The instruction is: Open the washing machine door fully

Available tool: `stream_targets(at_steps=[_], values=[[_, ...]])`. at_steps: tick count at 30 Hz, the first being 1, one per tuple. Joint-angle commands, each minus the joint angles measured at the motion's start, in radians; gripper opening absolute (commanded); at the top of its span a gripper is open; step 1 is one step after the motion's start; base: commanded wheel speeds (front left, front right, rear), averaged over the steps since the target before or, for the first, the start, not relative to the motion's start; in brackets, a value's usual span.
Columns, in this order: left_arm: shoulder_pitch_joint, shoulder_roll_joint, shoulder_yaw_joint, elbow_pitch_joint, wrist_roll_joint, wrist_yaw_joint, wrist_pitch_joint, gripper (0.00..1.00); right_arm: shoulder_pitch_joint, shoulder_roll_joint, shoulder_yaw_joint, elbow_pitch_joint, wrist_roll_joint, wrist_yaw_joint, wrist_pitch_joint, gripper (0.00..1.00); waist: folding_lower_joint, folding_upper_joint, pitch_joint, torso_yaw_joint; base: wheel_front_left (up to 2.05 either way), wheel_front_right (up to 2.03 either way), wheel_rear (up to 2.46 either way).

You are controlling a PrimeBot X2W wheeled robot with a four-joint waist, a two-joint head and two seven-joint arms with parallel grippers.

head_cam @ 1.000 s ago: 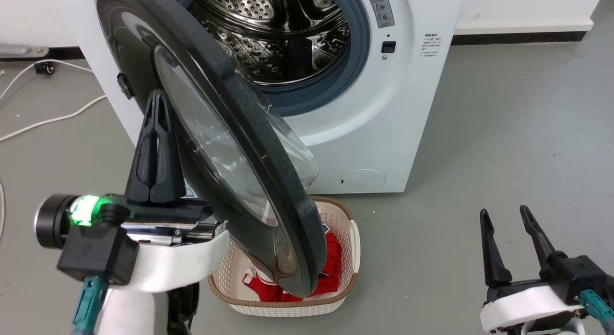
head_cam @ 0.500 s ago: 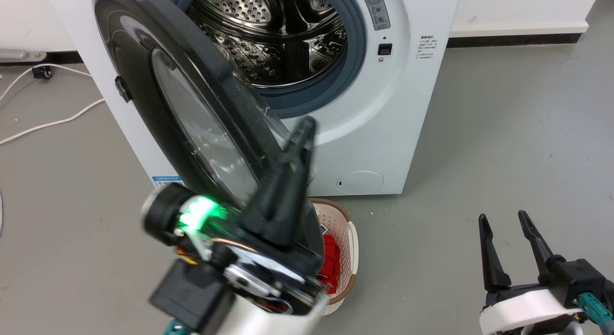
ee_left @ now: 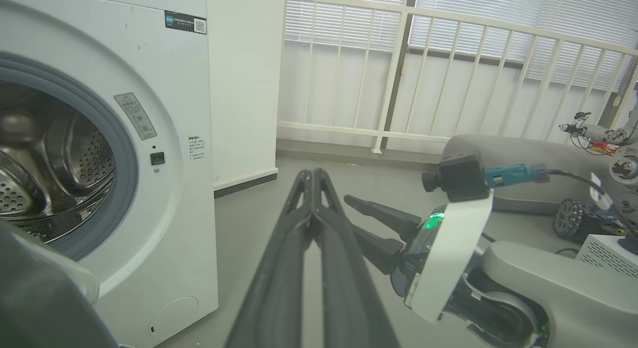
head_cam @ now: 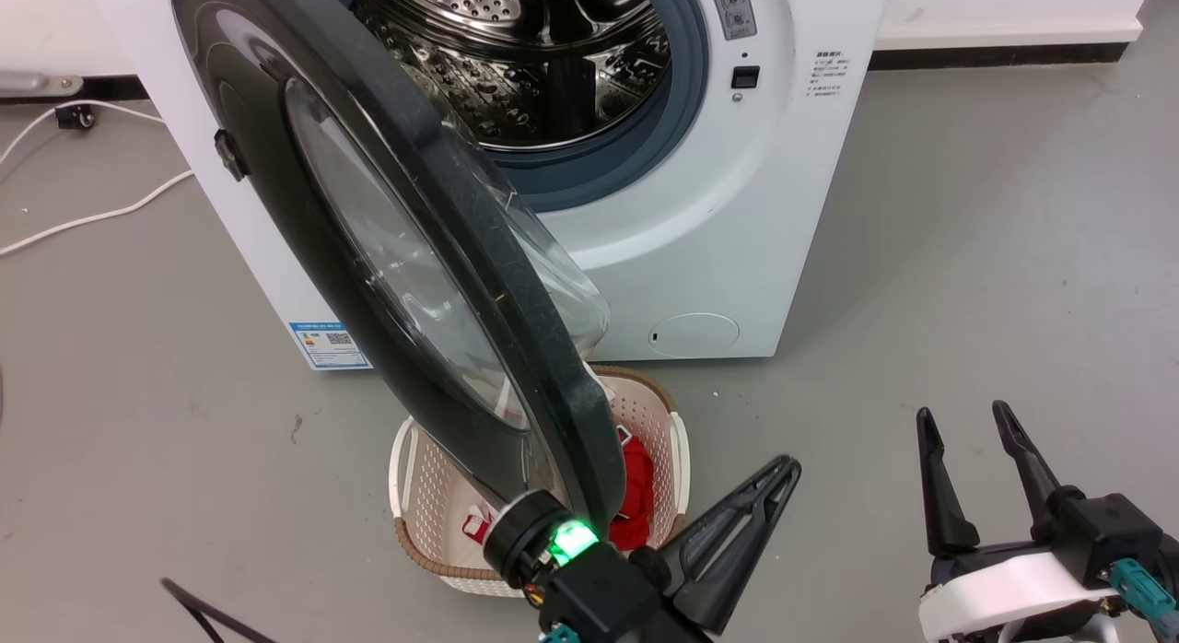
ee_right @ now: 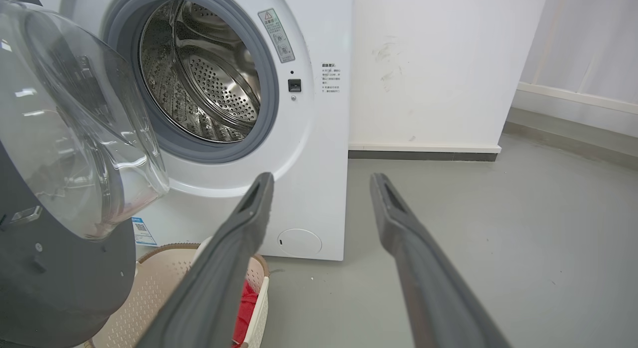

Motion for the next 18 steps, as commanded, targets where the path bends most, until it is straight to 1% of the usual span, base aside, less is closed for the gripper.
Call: stream_targets(at_steps=[1,7,13,18], values=[[0.009,0.003,-0.004,0.015,-0.001,-0.001,0.0,0.0,-0.017,0.004,0.001,-0.002,0.004,-0.001,-0.002,1.0,0.0,0.0,0.004,-0.001,0.0,0.0,0.0],[0.005,0.002,-0.011,0.117,0.015,0.018,-0.012,0.0,-0.021,0.004,0.009,0.006,0.011,-0.001,-0.008,1.0,0.0,0.0,0.015,-0.01,0.0,0.0,0.0],[-0.01,-0.002,0.024,0.189,0.028,0.072,-0.049,0.0,-0.028,0.004,0.013,0.009,0.019,-0.001,-0.013,1.0,0.0,0.0,0.025,-0.019,0.0,0.0,0.0],[-0.02,-0.002,0.054,0.221,0.036,0.111,-0.083,0.0,-0.029,0.004,0.014,0.011,0.023,-0.001,-0.016,1.0,0.0,0.0,0.031,-0.02,0.0,0.0,0.0]])
